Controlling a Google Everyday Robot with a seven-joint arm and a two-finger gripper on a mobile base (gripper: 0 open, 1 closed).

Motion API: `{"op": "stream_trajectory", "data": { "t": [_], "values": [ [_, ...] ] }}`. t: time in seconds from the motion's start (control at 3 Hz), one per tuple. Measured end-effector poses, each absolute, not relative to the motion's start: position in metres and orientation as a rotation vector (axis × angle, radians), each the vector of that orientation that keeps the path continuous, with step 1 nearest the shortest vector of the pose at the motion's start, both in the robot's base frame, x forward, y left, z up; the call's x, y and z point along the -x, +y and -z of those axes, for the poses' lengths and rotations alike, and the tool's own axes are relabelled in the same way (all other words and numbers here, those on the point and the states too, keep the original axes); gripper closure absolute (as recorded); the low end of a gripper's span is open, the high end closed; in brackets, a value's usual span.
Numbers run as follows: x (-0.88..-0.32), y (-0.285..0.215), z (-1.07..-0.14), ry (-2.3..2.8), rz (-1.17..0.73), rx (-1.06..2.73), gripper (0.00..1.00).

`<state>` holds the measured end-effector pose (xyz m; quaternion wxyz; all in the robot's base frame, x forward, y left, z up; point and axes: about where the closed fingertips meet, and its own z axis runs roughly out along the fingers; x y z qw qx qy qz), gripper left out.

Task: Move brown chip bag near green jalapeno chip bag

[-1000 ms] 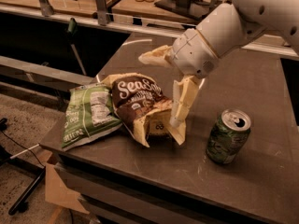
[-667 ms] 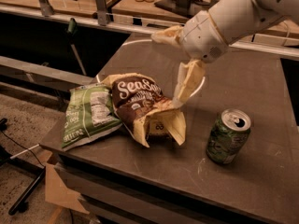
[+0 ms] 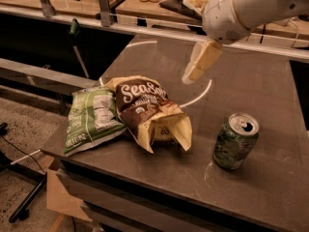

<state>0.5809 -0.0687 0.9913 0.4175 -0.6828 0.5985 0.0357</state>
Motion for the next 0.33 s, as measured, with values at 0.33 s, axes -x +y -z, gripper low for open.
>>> {"op": "stream_trajectory", "data": {
  "t": [0.33],
  "values": [
    [-0.598, -0.0722, -0.98, 1.557, 0.001, 1.642, 0.0]
  ]
}}
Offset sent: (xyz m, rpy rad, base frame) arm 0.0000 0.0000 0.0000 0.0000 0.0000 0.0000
